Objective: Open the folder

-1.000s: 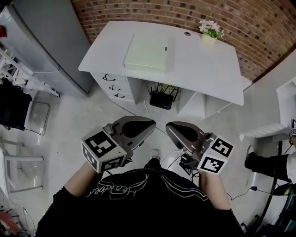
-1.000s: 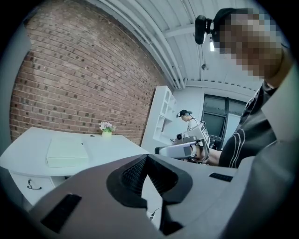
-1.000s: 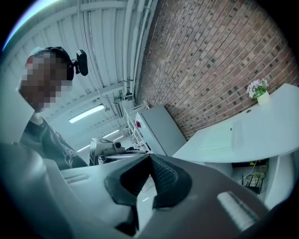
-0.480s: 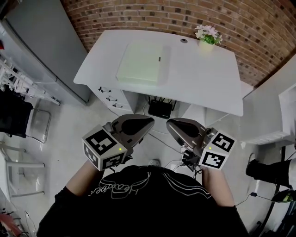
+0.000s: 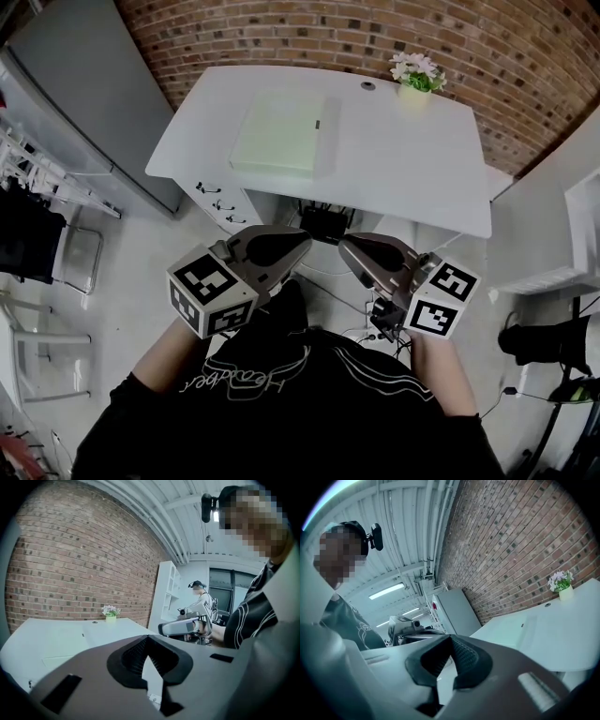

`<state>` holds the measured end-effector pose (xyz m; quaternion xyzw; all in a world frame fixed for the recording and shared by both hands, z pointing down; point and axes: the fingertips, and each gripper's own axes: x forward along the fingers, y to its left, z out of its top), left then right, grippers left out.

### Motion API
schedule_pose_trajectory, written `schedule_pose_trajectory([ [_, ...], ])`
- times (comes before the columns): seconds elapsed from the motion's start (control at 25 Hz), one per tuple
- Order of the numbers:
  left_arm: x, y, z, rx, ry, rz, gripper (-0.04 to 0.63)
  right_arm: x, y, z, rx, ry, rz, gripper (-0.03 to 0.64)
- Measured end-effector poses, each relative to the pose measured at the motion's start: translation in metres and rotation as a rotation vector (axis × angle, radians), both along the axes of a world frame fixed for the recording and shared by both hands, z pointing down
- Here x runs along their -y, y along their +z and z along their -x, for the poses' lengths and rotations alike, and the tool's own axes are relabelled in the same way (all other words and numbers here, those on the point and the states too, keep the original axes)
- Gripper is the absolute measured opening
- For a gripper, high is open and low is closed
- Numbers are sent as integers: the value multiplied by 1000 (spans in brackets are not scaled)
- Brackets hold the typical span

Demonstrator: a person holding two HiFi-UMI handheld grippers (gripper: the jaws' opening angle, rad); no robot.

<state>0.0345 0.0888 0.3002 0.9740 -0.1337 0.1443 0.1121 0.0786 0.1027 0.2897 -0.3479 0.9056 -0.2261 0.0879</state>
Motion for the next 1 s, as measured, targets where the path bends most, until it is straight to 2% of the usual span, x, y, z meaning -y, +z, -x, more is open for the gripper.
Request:
schedule_pose_trajectory([
  [0.4,33,7,-8,-12,-2,13,2,30,11,-10,15,26,28,5],
  [1.0,126,50,3,61,-79,47,3,105,54,-6,59,29,163,5],
])
